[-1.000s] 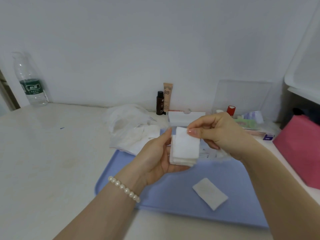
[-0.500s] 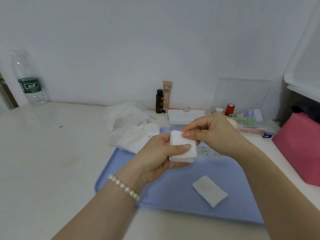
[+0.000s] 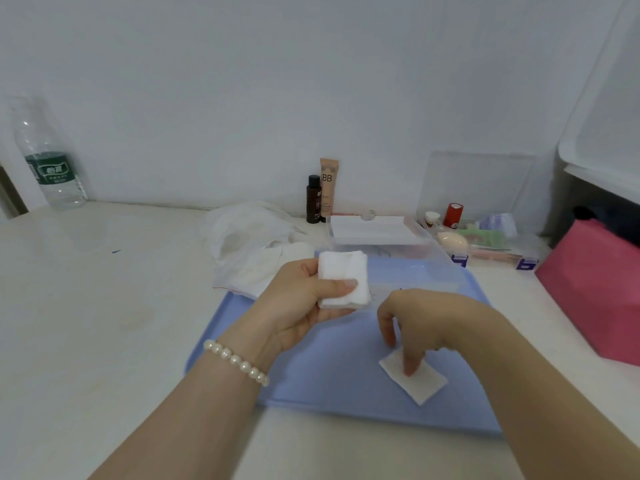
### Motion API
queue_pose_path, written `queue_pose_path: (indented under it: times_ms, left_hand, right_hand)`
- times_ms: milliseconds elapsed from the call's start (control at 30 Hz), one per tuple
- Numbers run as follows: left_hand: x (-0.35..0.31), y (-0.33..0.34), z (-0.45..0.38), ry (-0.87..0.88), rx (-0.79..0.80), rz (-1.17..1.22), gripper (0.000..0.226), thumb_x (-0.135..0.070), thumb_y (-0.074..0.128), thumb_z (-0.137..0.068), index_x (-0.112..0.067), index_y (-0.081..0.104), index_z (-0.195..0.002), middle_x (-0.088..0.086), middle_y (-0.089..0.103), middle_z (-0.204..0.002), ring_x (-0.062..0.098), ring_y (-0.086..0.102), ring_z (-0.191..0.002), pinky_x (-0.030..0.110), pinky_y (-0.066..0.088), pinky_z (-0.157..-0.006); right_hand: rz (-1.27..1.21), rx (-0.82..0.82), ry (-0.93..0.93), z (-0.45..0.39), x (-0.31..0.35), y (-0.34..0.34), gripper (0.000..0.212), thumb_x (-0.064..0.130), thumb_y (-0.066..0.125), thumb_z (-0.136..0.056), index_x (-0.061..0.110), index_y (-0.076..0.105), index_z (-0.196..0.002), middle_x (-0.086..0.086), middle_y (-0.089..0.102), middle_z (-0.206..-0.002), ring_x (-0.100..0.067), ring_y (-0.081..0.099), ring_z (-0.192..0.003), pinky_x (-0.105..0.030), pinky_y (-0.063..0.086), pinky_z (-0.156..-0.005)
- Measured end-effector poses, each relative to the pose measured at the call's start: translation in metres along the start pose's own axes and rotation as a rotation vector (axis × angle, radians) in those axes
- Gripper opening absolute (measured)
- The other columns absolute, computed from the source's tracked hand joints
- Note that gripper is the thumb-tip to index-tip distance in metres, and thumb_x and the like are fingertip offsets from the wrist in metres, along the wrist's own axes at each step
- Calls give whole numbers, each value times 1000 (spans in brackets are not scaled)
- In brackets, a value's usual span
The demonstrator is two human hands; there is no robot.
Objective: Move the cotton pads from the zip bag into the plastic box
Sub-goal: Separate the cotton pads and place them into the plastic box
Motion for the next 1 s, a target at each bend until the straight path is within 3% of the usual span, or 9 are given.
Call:
queue_pose_path:
  times_ms: [133,233,367,400,500,600,833,1000]
  left_hand:
    - [0,-1,-1,-4,-1,16,31,9,63,-79,4,60,-110,20,67,-110,33,67,-98,32,59,-69]
    - [1,-1,-1,0,-7,1,33,9,64,-79,3,60,-111,20,67,-110,32,67,-98,33,59,-71]
    - [3,-1,-3,9,-7,-10,35,9,64,-78,2,60,-113,20,67,-112,31,66,-100,33,59,-75]
    - [3,0,-3,9,4,-9,36,9,64,-78,2,60,-113,19,67,-111,30,67,-99,34,58,-77]
    - [5,7,-1,20,61,-24,32,12,61,-79,0,64,-108,13,70,-98,20,70,-81,30,59,-71]
    - [6,15,2,25,114,-46,29,17,57,-78,-2,65,-97,7,72,-85,16,70,-72,26,58,-66]
    - [5,20,5,30,216,-58,43,28,50,-73,-4,65,-98,6,72,-81,15,70,-74,25,58,-66]
    - [5,19,5,26,233,-86,54,28,59,-63,3,60,-112,22,64,-104,27,65,-92,26,58,-71]
  right_hand:
    - [23,23,-46,-1,2,0,17,12,76,-73,17,64,-85,1,55,-72,-9,43,-50,-13,32,-38]
    - [-74,-32,-96,11,-1,-13,21,12,74,-73,23,57,-66,5,52,-65,-10,43,-51,-20,36,-47]
    - [-321,-160,-262,39,-6,-41,23,15,73,-71,29,60,-58,10,69,-90,-11,46,-53,-17,36,-45]
    - [-428,-170,-321,45,-4,-45,24,13,75,-70,29,62,-57,9,70,-88,-12,43,-50,-17,35,-42]
    - [-799,-264,-474,50,0,-56,18,4,77,-68,17,66,-63,-2,63,-57,-11,33,-35,-16,25,-36]
    - [-990,-419,-474,40,-3,-61,11,1,74,-71,9,67,-68,-1,58,-47,-9,30,-30,-16,23,-37]
    - [-882,-557,-391,30,2,-59,11,11,75,-74,16,69,-67,9,47,-36,-5,28,-30,-13,25,-35]
    - [-905,-600,-391,25,2,-59,10,11,75,-75,13,69,-67,4,47,-40,-5,28,-29,-15,23,-35]
Point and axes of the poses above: each hand's wrist, its own z-axis away from the middle knuckle, its own y-axis out of the palm, x = y × z, the point moved 6 cm from there along -z, towards the middle knuckle
